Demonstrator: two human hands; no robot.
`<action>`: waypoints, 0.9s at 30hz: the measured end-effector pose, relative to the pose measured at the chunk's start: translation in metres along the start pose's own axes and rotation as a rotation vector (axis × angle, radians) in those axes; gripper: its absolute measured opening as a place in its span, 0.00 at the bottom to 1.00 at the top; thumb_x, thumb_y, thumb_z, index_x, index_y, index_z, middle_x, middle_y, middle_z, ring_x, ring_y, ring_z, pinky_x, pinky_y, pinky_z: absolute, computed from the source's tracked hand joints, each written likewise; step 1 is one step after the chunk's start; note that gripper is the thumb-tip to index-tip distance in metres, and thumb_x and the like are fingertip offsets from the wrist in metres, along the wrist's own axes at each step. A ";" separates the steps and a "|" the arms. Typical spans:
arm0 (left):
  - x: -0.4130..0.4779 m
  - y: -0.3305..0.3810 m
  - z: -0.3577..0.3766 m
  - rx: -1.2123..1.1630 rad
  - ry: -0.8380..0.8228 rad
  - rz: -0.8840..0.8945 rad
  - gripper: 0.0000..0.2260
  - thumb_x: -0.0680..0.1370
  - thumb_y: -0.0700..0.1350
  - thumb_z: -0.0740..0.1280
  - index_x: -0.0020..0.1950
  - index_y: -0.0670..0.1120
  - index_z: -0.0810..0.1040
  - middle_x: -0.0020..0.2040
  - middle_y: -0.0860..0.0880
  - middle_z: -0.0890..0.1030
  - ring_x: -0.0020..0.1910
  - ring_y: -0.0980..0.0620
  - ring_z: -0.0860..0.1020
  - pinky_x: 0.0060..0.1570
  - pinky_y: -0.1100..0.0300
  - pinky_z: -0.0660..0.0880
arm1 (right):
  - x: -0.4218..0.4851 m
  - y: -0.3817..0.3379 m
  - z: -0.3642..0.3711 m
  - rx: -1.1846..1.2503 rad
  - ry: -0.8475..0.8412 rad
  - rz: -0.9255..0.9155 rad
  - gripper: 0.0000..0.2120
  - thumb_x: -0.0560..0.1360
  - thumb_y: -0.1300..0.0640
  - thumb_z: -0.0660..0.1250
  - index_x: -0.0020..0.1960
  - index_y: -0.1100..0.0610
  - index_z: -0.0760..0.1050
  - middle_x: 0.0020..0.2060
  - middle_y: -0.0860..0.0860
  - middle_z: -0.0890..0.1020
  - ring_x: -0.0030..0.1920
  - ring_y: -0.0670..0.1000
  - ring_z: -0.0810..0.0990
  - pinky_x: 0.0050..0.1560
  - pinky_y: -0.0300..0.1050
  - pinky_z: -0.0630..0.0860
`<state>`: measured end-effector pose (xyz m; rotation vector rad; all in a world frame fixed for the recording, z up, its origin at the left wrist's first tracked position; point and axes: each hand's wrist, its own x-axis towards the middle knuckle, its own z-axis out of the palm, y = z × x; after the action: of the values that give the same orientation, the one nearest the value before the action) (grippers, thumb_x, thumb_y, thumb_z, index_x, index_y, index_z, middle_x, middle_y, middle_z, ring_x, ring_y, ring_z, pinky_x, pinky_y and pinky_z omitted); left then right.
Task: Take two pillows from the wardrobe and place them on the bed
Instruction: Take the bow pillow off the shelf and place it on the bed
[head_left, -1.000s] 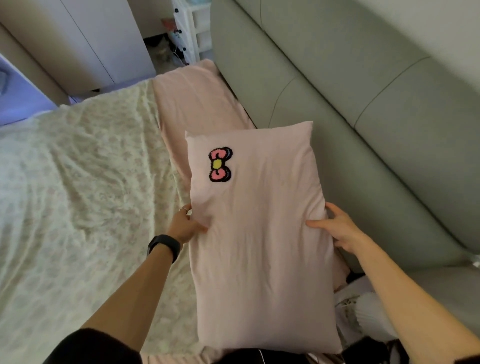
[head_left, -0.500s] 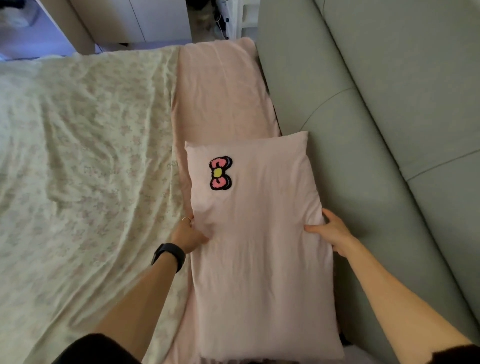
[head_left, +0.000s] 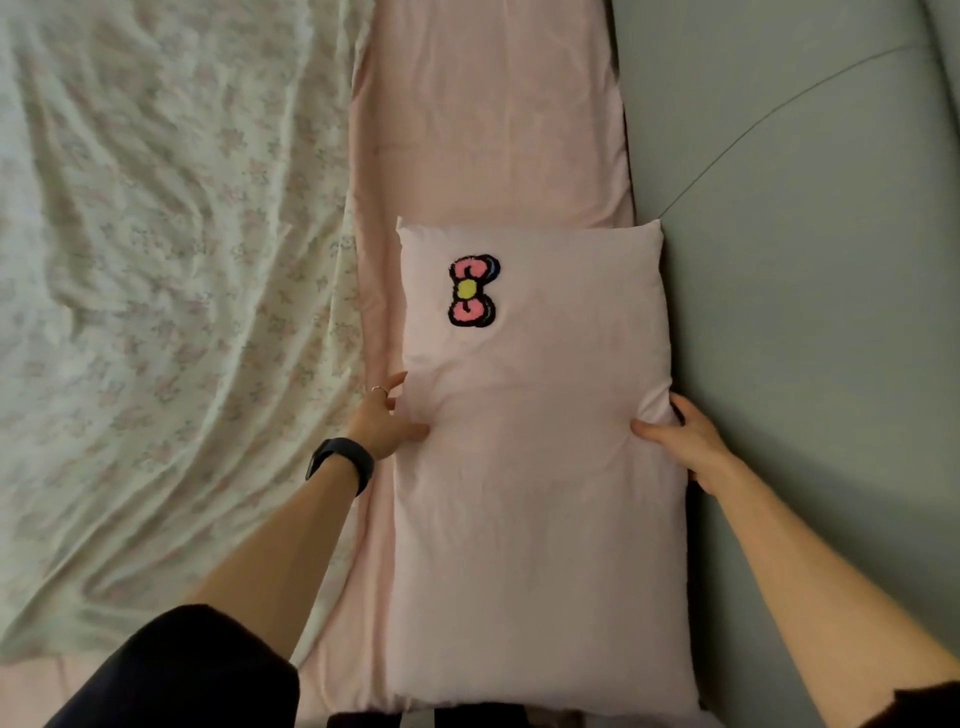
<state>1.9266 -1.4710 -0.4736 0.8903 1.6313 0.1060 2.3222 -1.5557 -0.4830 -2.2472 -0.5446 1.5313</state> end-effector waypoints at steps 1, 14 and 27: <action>-0.001 -0.002 0.001 0.006 0.008 -0.008 0.39 0.68 0.40 0.78 0.75 0.51 0.64 0.67 0.44 0.75 0.63 0.43 0.76 0.65 0.44 0.74 | 0.001 0.003 0.001 -0.005 0.005 -0.010 0.41 0.69 0.53 0.79 0.77 0.48 0.64 0.71 0.52 0.74 0.63 0.53 0.75 0.63 0.50 0.73; 0.001 0.006 0.105 0.818 0.330 0.649 0.32 0.76 0.72 0.53 0.78 0.67 0.48 0.82 0.51 0.44 0.80 0.39 0.39 0.75 0.36 0.46 | -0.050 0.038 0.090 -0.806 0.376 -0.386 0.37 0.73 0.23 0.48 0.78 0.32 0.44 0.82 0.48 0.43 0.80 0.59 0.38 0.73 0.74 0.44; 0.082 -0.054 0.151 0.926 0.479 0.674 0.34 0.76 0.73 0.47 0.80 0.63 0.46 0.82 0.46 0.40 0.78 0.31 0.40 0.72 0.30 0.40 | 0.036 0.089 0.110 -0.839 0.424 -0.422 0.36 0.75 0.25 0.46 0.79 0.34 0.40 0.82 0.50 0.42 0.80 0.61 0.40 0.70 0.77 0.47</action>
<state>2.0330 -1.5190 -0.6103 2.2530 1.7394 0.0197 2.2408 -1.6045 -0.5944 -2.6514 -1.6115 0.6222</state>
